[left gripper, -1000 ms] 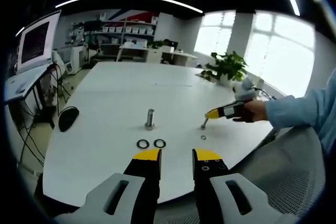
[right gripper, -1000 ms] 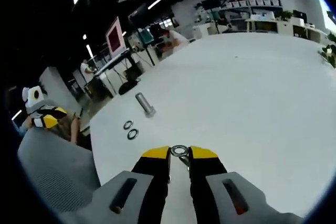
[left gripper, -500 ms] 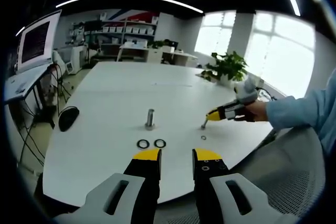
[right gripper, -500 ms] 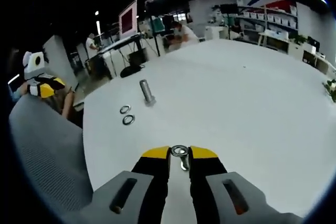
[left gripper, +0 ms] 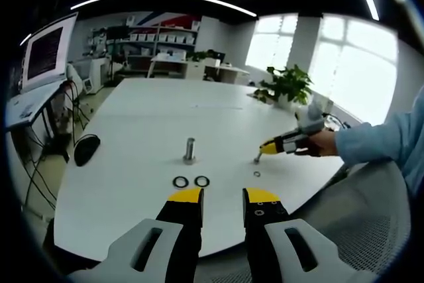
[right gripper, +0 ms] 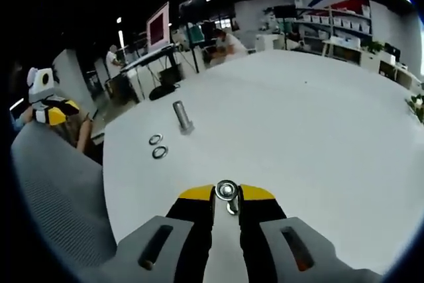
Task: Place the washer onto the threaded stud by aligning its center hole with the stud, sliding it down to the base, and recovering from edge contact or off-axis alignment until the washer reaches the visible bottom stop.
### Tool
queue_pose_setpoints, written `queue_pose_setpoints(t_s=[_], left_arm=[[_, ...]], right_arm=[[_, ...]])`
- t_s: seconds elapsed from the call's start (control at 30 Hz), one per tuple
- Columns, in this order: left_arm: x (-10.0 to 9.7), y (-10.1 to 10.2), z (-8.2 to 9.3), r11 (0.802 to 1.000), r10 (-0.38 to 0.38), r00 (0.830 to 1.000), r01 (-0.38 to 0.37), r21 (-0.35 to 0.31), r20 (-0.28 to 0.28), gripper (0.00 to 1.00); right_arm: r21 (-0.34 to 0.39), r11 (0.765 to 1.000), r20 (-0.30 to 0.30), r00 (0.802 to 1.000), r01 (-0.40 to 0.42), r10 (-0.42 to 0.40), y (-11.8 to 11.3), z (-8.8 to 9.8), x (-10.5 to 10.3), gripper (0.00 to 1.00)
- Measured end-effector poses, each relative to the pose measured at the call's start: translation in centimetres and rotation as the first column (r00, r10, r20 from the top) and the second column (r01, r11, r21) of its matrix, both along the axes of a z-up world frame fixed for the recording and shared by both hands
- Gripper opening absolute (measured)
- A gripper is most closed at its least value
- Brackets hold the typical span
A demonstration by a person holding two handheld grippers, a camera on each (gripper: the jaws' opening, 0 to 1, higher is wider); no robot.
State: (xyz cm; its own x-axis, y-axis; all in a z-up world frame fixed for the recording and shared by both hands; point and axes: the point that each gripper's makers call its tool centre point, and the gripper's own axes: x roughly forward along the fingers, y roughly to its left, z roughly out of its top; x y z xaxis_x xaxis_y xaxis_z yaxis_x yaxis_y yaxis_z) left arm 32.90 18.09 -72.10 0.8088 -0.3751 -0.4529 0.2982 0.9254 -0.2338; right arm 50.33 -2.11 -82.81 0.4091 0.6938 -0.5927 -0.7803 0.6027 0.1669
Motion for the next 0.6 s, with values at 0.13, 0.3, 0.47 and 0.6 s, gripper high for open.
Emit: queue_pose_setpoints(t_s=[0.13,0.3,0.47,0.6], left_arm=[[0.0,0.0,0.01,1.0,0.0,1.0,0.0,0.0,0.001,0.21],[0.0,-0.02,0.0,1.0,-0.001,1.0,0.001,0.0,0.0,0.21],[0.0,-0.04,0.0,1.0,-0.002,1.0,0.002,0.0,0.0,0.21],[0.01,-0.04,-0.01,1.0,-0.002,1.0,0.002,0.0,0.001,0.21]], right_arm=[[-0.019,1.0,0.0,1.0,-0.012,0.012,0.11,-0.23,-0.31,0.16],[-0.018,1.0,-0.002,1.0,-0.012,0.012,0.29,-0.11,-0.4,0.16],[-0.021,1.0,-0.016,1.0,-0.006,0.005,0.04,-0.22,-0.58,0.16],[-0.037,0.999,-0.012,1.0,-0.009,0.009,-0.05,-0.32,-0.66,0.16]])
